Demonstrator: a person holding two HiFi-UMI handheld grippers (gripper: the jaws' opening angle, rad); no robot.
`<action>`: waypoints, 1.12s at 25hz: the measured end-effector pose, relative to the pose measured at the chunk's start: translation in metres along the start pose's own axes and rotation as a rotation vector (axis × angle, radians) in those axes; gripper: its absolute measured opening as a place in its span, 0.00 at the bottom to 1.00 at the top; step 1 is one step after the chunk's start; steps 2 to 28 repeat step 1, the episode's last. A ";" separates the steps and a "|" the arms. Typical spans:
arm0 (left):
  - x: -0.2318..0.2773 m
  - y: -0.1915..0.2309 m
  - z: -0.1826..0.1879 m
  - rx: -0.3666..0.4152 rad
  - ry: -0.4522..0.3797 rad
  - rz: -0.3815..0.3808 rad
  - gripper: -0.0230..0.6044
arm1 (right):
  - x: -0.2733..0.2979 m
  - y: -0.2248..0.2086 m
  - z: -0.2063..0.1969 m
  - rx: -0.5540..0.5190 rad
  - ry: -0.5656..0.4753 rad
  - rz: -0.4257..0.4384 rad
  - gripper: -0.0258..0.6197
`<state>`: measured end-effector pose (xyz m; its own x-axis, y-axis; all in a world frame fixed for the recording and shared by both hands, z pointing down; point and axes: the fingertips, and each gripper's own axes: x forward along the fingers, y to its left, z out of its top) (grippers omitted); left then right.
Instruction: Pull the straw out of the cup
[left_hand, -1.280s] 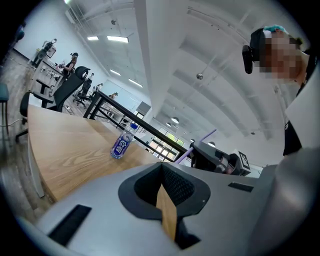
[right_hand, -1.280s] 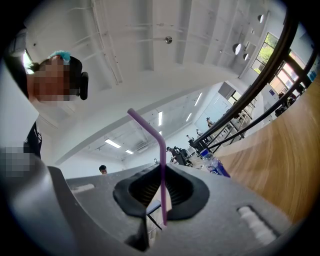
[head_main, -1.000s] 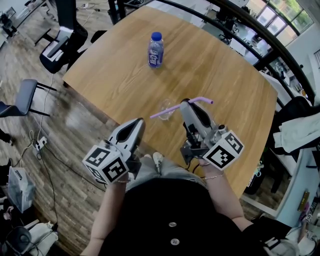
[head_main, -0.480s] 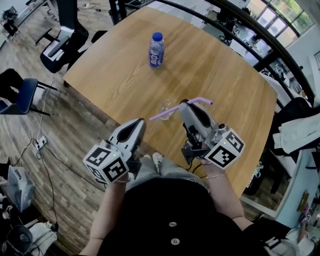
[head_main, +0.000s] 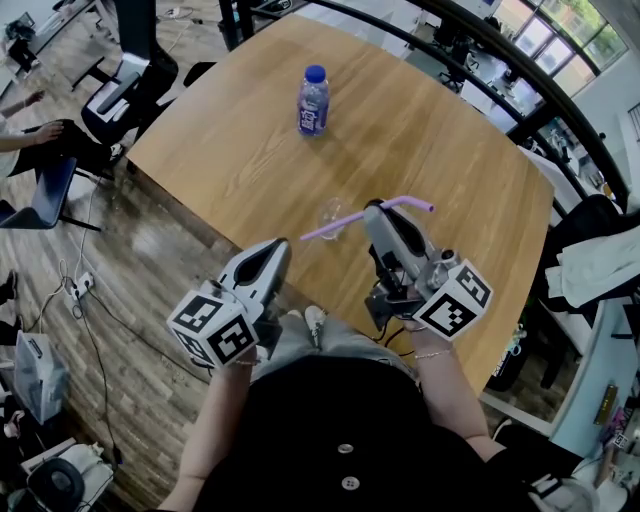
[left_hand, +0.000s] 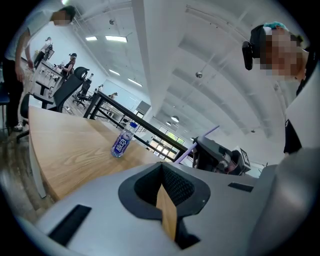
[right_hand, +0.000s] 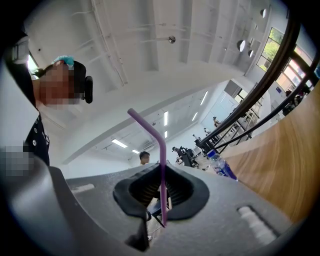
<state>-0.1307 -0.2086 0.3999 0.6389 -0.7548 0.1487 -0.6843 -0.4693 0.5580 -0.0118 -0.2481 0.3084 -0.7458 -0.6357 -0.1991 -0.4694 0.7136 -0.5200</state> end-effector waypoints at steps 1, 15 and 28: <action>-0.001 0.000 -0.001 -0.001 0.000 0.001 0.06 | -0.001 0.000 0.001 -0.001 -0.003 0.001 0.08; -0.001 0.000 -0.001 -0.001 0.000 0.001 0.06 | -0.001 0.000 0.001 -0.001 -0.003 0.001 0.08; -0.001 0.000 -0.001 -0.001 0.000 0.001 0.06 | -0.001 0.000 0.001 -0.001 -0.003 0.001 0.08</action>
